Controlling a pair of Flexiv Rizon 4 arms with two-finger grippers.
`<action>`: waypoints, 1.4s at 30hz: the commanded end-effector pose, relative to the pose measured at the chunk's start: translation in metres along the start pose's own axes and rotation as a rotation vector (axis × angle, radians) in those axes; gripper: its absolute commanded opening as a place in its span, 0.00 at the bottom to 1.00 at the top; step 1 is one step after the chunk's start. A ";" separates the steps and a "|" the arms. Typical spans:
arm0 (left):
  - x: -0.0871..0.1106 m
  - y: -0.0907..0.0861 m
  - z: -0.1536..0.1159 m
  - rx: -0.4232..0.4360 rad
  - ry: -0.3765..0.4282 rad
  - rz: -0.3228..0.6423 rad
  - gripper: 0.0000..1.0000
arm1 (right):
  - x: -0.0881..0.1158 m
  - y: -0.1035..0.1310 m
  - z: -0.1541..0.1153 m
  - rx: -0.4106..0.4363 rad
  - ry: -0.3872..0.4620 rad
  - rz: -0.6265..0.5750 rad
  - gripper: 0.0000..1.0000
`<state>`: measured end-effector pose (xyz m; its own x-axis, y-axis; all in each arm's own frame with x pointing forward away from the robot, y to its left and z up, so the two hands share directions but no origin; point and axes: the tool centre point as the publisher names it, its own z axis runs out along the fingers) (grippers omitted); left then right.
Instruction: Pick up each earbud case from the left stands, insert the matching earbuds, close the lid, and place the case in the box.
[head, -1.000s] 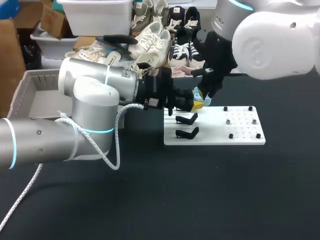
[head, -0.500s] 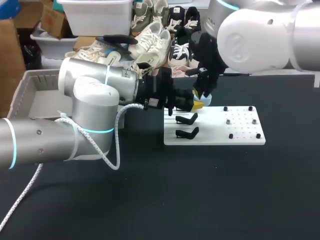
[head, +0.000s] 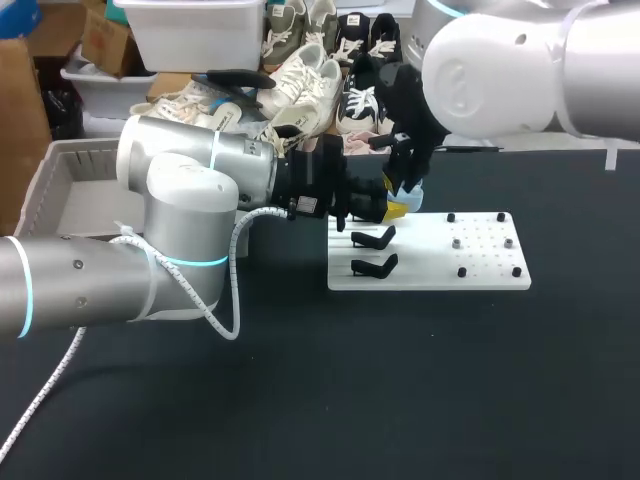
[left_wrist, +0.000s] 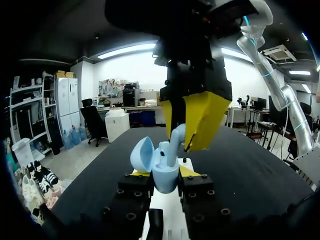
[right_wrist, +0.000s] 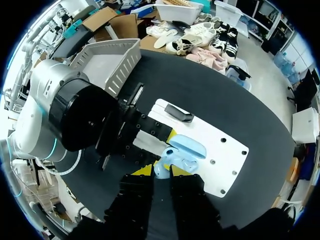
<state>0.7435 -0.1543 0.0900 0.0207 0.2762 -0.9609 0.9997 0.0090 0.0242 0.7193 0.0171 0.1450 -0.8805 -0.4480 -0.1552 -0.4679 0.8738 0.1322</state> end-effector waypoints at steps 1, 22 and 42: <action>0.000 -0.001 0.000 -0.004 -0.001 0.001 0.00 | -0.003 -0.002 0.000 -0.006 0.007 0.000 0.00; 0.000 -0.001 0.000 -0.004 -0.001 0.001 0.00 | -0.008 -0.003 0.000 -0.003 0.008 0.002 0.00; 0.000 -0.001 0.000 -0.004 -0.001 0.001 0.00 | -0.010 -0.004 0.001 0.011 0.016 0.011 0.00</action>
<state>0.7435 -0.1542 0.0899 0.0209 0.2762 -0.9609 0.9997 0.0091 0.0243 0.7302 0.0179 0.1453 -0.8857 -0.4424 -0.1408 -0.4591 0.8797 0.1239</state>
